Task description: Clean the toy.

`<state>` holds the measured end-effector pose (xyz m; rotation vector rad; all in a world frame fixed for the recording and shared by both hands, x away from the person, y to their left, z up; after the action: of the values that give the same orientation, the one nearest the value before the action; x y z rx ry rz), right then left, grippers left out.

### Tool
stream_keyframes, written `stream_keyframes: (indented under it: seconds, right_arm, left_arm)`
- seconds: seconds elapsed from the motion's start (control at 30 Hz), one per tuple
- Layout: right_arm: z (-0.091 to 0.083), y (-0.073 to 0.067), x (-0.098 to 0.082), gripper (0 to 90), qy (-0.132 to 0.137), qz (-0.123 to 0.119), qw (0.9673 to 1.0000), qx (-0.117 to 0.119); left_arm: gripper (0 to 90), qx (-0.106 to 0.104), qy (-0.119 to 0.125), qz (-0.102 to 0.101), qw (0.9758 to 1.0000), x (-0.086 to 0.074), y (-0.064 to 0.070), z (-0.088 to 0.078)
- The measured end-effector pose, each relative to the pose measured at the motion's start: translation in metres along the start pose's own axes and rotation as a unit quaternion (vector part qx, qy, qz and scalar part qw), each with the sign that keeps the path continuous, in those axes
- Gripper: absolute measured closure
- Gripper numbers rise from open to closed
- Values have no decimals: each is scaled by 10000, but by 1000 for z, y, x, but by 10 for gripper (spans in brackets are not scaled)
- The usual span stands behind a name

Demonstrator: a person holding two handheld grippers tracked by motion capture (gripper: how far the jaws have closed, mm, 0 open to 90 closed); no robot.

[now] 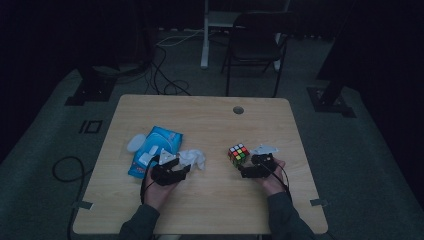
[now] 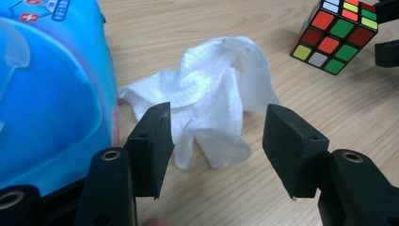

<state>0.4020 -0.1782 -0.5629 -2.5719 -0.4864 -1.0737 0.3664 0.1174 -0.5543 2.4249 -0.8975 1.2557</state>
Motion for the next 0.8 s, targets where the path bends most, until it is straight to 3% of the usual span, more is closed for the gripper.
stream_keyframes:
  seconds: [0.37, 0.8]
  right_arm:
    - [-5, 10, -9, 140, -47, 32, 10000, -47]
    - [-13, 19, -17, 147, -2, 175, 9998, -59]
  left_arm:
    - [466, 18, -27, 123, 9999, -13, 4, -5]
    - [467, 95, -54, 247, 9996, -17, 7, -12]
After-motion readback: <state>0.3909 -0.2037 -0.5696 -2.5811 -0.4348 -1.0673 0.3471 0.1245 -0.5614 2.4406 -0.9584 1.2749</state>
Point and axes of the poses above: each handheld gripper's, and its own axes: z roughly forward along the jaws, x roughly out of its top, y roughly to its right, the point moved 6 cm from there along z, roughly forward along the jaws, and after that the axes turned 13 degrees about z, right-handed, at the moved point
